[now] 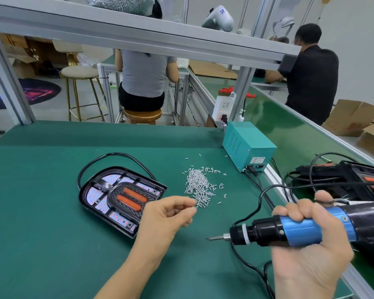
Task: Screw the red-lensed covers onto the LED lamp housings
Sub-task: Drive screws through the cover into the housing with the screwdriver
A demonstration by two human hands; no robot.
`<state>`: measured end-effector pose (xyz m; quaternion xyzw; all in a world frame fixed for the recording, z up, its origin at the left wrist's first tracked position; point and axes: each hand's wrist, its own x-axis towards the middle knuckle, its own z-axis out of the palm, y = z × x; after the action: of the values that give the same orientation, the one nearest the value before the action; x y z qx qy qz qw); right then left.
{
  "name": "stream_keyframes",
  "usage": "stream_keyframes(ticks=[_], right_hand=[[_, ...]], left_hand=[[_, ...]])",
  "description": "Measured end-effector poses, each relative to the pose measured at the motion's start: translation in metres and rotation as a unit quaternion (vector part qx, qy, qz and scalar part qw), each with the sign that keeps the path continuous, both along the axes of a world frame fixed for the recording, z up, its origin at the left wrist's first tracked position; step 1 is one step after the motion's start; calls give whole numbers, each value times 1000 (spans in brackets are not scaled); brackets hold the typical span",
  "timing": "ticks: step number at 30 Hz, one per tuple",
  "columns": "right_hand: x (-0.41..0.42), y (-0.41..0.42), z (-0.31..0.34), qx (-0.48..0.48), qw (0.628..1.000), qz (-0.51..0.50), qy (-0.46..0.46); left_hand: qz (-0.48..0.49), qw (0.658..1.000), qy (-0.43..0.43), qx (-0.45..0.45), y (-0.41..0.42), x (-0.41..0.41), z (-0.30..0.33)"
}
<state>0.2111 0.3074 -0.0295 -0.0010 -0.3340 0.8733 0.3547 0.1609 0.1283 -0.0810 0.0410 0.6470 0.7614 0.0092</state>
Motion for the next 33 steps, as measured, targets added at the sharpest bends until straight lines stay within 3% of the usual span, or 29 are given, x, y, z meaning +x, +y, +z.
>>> stream_keyframes(ticks=[10,33], right_hand=[[-11,-14,27,-63,996,45,47],[-18,-25,40,-58,994,65,65]], left_hand=[[-15,996,-4,92,-14,24,19],[-34,997,22,71,-22,30,30]])
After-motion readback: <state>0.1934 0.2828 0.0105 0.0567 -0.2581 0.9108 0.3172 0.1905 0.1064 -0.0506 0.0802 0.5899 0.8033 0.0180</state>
